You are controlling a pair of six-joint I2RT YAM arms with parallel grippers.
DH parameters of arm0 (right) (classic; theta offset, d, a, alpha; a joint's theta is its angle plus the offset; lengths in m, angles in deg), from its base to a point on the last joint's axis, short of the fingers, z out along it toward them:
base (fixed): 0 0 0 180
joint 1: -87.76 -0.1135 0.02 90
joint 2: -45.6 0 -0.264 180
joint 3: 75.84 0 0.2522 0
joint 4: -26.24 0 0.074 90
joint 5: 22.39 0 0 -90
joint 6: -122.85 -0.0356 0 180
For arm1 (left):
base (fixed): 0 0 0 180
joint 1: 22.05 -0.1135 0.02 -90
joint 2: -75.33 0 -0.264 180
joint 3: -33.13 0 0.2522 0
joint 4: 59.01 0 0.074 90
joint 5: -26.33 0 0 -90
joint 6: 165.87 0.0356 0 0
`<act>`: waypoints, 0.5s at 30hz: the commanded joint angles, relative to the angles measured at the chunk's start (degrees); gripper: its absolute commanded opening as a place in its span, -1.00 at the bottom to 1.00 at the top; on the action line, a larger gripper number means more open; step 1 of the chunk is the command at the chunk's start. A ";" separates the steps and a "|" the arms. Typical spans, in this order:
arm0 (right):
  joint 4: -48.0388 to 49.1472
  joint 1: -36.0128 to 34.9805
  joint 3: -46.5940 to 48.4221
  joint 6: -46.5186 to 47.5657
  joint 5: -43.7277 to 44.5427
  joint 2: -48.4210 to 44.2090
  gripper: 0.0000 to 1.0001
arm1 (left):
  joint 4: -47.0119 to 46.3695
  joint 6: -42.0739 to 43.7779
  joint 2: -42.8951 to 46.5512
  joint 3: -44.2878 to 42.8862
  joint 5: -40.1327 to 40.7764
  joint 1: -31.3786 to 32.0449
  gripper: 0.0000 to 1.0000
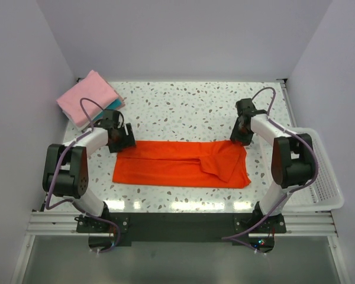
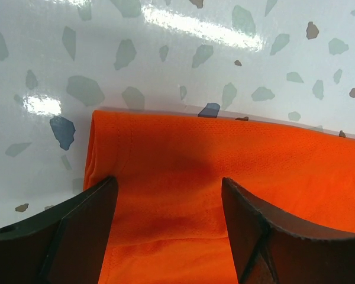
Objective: Fold and stack the t-shirts
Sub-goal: Fold the tshirt
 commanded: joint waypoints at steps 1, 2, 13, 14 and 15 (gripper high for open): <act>5.28 0.60 -0.79 0.51 -0.11 0.91 -0.16 | -1.32 0.03 0.33 1.07 1.04 0.00 0.52; 5.80 0.78 -0.71 0.51 -0.28 1.18 -0.20 | -1.32 0.03 0.42 1.59 1.22 0.00 0.52; 4.32 1.48 -0.62 1.47 0.32 4.43 -0.94 | -0.27 -1.11 1.30 3.70 3.33 -0.44 0.53; 3.79 1.39 -0.53 1.39 0.94 4.34 -1.00 | -0.17 -1.64 1.47 4.23 3.50 -0.88 0.53; 2.83 1.48 -0.53 1.39 1.47 4.34 -1.00 | 0.00 -2.08 1.82 4.50 3.68 -1.14 0.53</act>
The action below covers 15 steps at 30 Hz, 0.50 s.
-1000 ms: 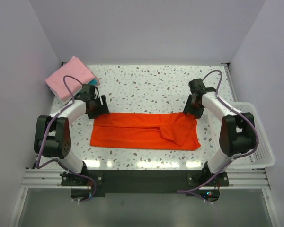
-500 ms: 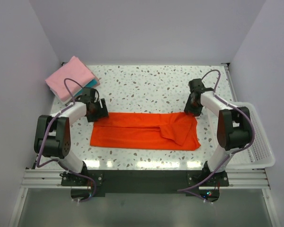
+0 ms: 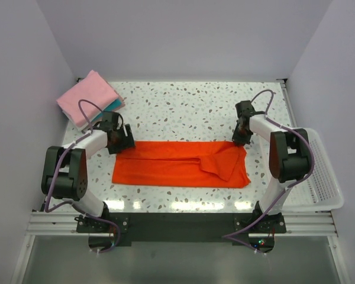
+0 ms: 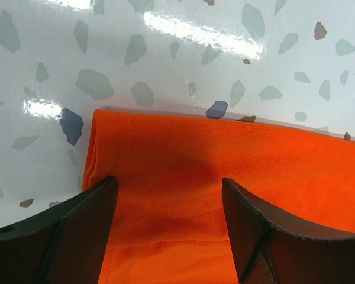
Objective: Fold and stack the t-shirts
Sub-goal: Fold the tshirt
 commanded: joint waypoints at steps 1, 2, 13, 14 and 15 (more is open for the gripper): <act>-1.48 0.41 0.15 0.14 3.09 -0.11 -1.00 | 2.03 -1.84 1.36 2.57 3.22 -1.30 0.53; -1.92 0.32 0.23 0.23 4.23 -0.20 -1.00 | 2.12 -2.54 1.80 3.01 3.31 -1.65 0.53; -4.12 0.41 2.69 -0.83 3.19 -1.61 -0.98 | 0.98 -3.34 6.90 3.28 0.50 -0.78 0.50; -4.12 0.32 3.13 -0.65 2.57 -1.70 -0.92 | 0.98 -2.82 7.25 2.93 0.15 -0.60 0.50; -4.12 0.41 3.48 -0.39 1.17 -1.87 -0.76 | 1.07 -2.64 7.52 2.58 -0.46 -0.51 0.51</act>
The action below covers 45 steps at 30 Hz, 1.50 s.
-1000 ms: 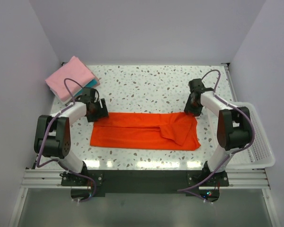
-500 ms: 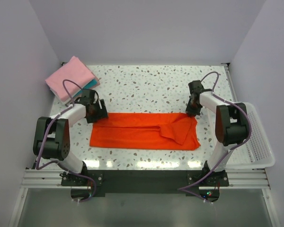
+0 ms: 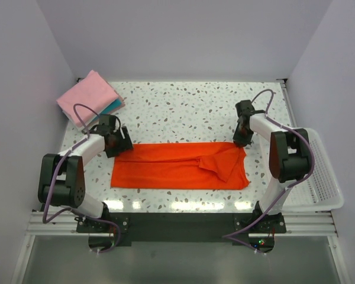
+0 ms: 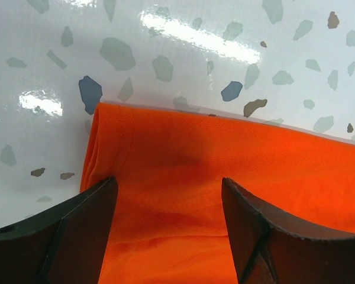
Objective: Fold and stack the t-shirts
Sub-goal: Fold the tshirt
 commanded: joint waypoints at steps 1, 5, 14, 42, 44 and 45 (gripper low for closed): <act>-1.04 0.19 3.70 0.38 -1.09 -2.42 -0.66 | 0.31 0.47 3.43 -1.79 -1.60 0.58 0.51; -1.83 0.10 5.82 1.78 -3.55 -4.62 -0.16 | 0.74 1.35 5.19 -3.55 -1.87 1.46 0.54; -3.94 -5.16 6.18 1.26 -6.71 -11.81 0.12 | 1.01 3.02 9.24 -5.32 -1.96 4.18 0.59; 0.80 -13.87 -6.58 -5.08 -6.11 -3.75 0.13 | -4.27 3.55 4.49 7.69 -9.95 7.61 0.63; 1.33 -13.87 -3.78 -4.63 -4.53 -0.95 0.13 | -3.04 3.90 3.62 7.87 -11.79 7.61 0.63; 1.42 -13.79 -2.54 -4.28 -4.17 0.20 0.14 | -2.51 3.99 3.35 7.96 -12.41 7.61 0.63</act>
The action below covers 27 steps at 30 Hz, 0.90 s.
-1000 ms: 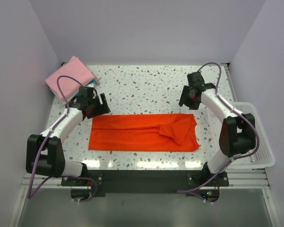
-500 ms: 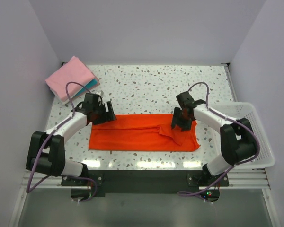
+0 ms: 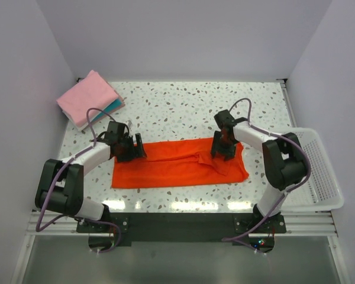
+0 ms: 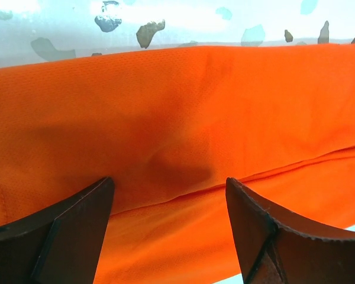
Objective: Fold and stack the t-shirts
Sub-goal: Fold the tshirt
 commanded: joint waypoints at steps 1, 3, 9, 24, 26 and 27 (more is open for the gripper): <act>3.71 0.14 4.31 1.58 4.31 5.54 0.14 | 2.78 1.38 -1.15 1.68 -3.54 0.34 0.62; 3.28 0.49 9.57 2.54 5.01 9.93 0.14 | 4.63 1.39 -1.16 1.95 -3.90 0.51 0.62; -0.85 1.37 30.30 4.30 5.28 25.46 0.16 | 10.08 0.16 4.02 2.83 -6.00 0.86 0.62; 7.58 1.37 51.79 5.18 -5.88 29.73 0.26 | 14.84 -3.98 18.10 -1.92 -9.08 1.57 0.64; 7.58 1.37 49.77 6.23 -5.71 26.06 0.27 | 12.55 -3.63 16.43 -1.31 -9.08 1.57 0.65; 7.41 1.28 48.89 7.28 -5.62 24.90 0.27 | 11.76 -2.93 15.55 -0.96 -9.08 1.57 0.67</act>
